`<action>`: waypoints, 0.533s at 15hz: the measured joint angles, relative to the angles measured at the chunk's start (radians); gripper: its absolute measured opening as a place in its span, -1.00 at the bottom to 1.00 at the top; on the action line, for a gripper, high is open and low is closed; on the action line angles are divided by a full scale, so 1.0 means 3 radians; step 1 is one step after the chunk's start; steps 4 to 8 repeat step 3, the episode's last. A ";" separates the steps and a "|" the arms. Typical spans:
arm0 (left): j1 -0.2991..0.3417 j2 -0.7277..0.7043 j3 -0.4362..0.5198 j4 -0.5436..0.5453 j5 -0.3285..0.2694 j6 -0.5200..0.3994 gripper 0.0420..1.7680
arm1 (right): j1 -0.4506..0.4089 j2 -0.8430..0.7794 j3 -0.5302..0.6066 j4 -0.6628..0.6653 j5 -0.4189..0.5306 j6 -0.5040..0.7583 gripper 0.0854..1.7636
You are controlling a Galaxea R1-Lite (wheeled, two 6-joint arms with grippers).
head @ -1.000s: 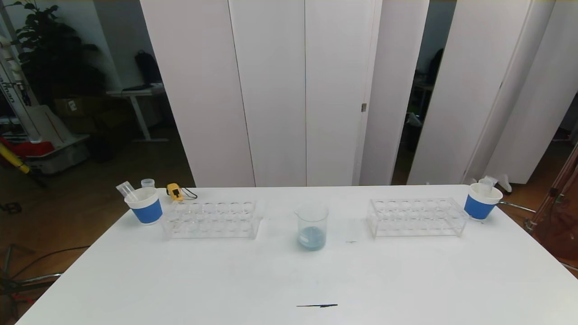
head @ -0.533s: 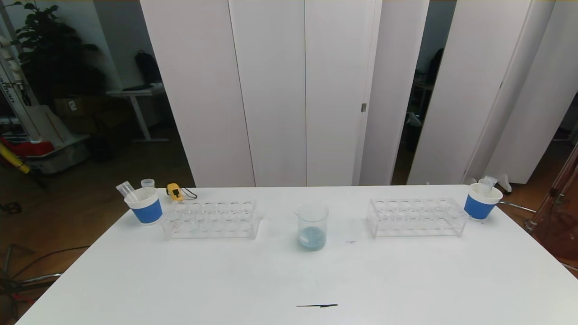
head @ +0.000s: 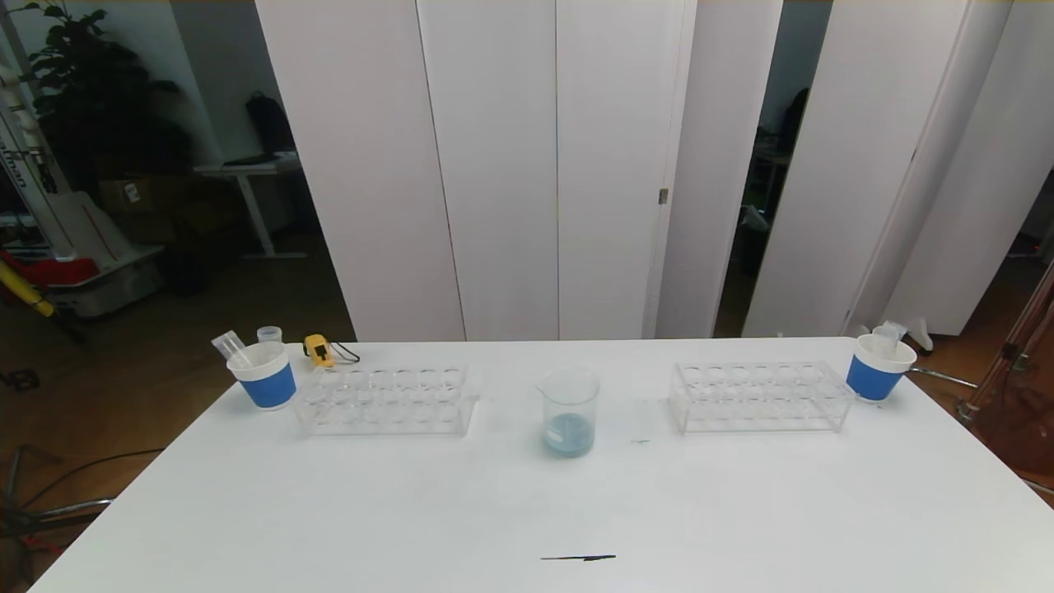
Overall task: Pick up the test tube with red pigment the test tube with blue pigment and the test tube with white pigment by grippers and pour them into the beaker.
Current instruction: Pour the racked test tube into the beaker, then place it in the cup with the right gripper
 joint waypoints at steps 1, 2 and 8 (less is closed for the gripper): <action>0.0000 0.0000 0.0000 0.0000 0.0000 0.0000 0.96 | -0.0001 0.0001 0.0000 -0.0001 0.0000 0.0001 0.98; 0.0000 0.0000 0.0000 0.0000 0.0000 0.0000 0.96 | -0.0001 0.0000 0.0003 0.0000 -0.0001 0.0000 0.98; 0.0000 0.0000 0.0000 0.0000 0.0000 0.0000 0.96 | -0.0004 0.0000 0.0003 0.0000 -0.0001 0.0000 0.98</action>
